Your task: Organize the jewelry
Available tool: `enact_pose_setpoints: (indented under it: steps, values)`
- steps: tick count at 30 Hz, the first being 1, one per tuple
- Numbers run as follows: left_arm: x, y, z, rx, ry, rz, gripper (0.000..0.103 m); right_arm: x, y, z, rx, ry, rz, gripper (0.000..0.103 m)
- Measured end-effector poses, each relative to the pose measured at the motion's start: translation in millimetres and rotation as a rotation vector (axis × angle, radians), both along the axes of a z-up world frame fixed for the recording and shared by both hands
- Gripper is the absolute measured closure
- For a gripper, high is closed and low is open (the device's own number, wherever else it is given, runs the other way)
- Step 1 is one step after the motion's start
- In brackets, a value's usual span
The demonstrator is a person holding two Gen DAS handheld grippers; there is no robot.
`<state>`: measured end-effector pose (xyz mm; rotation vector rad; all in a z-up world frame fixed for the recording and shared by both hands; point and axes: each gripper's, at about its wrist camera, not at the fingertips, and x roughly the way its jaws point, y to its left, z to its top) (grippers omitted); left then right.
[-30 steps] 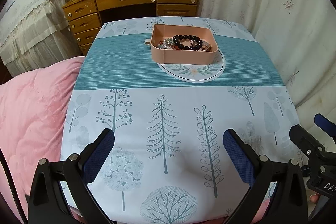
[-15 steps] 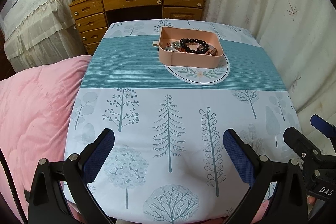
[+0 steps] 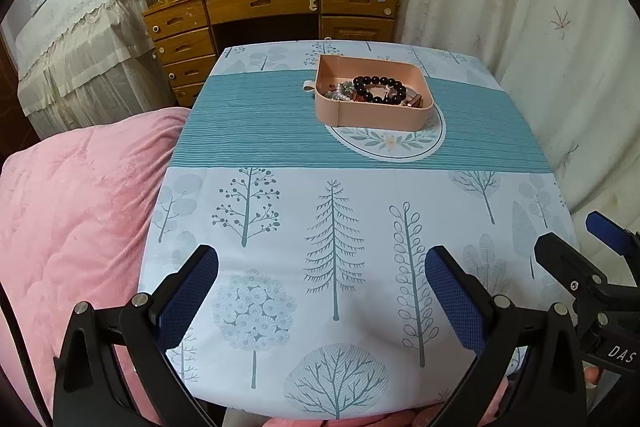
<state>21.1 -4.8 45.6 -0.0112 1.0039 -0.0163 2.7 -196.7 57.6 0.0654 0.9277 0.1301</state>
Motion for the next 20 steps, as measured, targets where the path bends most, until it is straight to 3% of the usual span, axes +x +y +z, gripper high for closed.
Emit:
enact_pose_setpoints:
  steps: [20]
  values:
    - [8,-13,18,0.036,-0.079,-0.053,0.001,9,-9,6,0.001,-0.065,-0.069,0.0]
